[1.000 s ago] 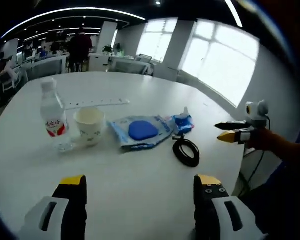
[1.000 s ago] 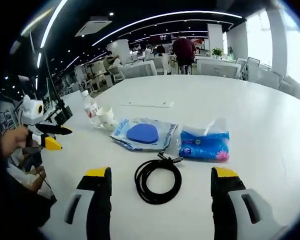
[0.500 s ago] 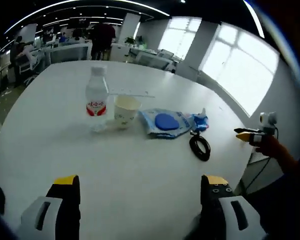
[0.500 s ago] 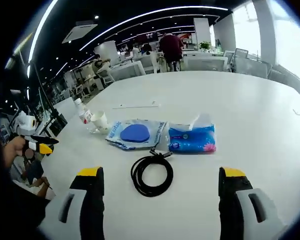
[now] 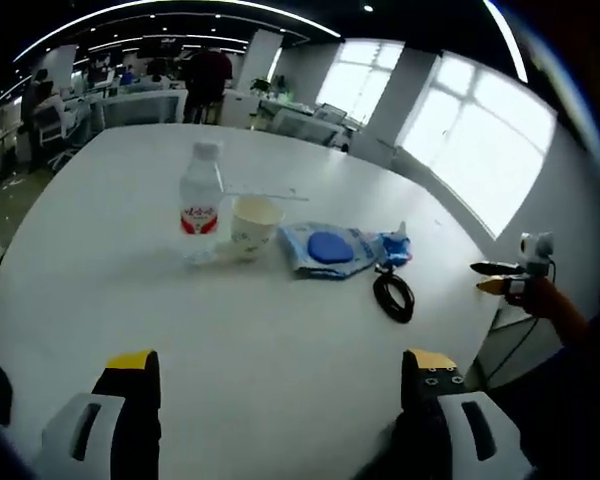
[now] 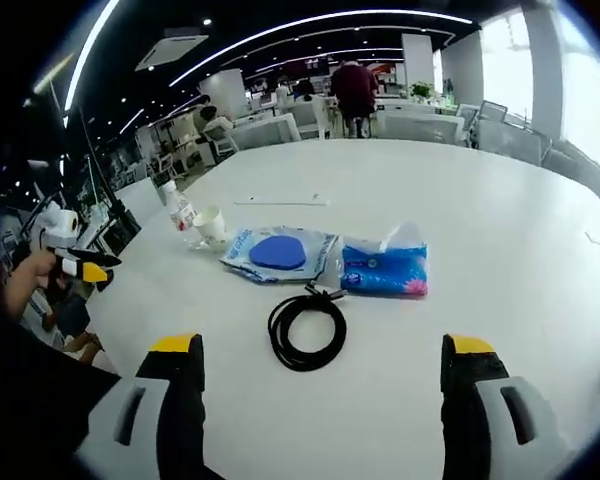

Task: Arrange the tabletop items into an orderly group along one side of the table until the central work area is clear of visible clutter.

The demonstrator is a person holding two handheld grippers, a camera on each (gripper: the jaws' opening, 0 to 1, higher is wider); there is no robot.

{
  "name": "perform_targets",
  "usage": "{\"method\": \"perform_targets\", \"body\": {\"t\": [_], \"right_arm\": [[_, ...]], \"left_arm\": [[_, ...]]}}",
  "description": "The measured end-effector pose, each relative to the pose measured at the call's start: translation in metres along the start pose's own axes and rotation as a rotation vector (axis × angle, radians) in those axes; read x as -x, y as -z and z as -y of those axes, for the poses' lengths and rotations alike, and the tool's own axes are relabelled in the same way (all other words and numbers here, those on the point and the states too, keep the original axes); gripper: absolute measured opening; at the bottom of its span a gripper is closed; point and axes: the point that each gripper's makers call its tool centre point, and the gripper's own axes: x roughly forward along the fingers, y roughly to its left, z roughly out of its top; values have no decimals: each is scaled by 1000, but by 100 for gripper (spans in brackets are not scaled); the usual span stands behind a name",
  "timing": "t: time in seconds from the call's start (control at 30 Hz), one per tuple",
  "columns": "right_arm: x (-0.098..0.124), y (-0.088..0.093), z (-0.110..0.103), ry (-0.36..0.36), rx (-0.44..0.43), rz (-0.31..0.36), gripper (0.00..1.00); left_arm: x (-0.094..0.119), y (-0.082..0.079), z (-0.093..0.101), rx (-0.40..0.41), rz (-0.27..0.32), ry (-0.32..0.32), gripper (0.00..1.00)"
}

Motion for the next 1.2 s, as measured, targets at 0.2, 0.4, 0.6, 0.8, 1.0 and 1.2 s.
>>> {"method": "perform_targets", "body": {"t": [0.2, 0.4, 0.6, 0.8, 1.0, 1.2], "right_arm": [[2, -1, 2, 13, 14, -6, 95], [3, -5, 3, 20, 3, 4, 94], [2, -4, 4, 25, -1, 0, 93], [3, -2, 5, 32, -5, -9, 92], [5, -4, 8, 37, -13, 1, 92], [7, -3, 8, 46, -13, -6, 91]], "left_arm": [[4, 1, 2, -9, 0, 6, 99], [8, 4, 2, -3, 7, 3, 99], [8, 9, 3, -6, -12, 6, 98], [7, 9, 6, -10, -12, 13, 97], [9, 8, 7, -3, -4, 15, 96], [8, 12, 7, -15, -18, 16, 95]]}}
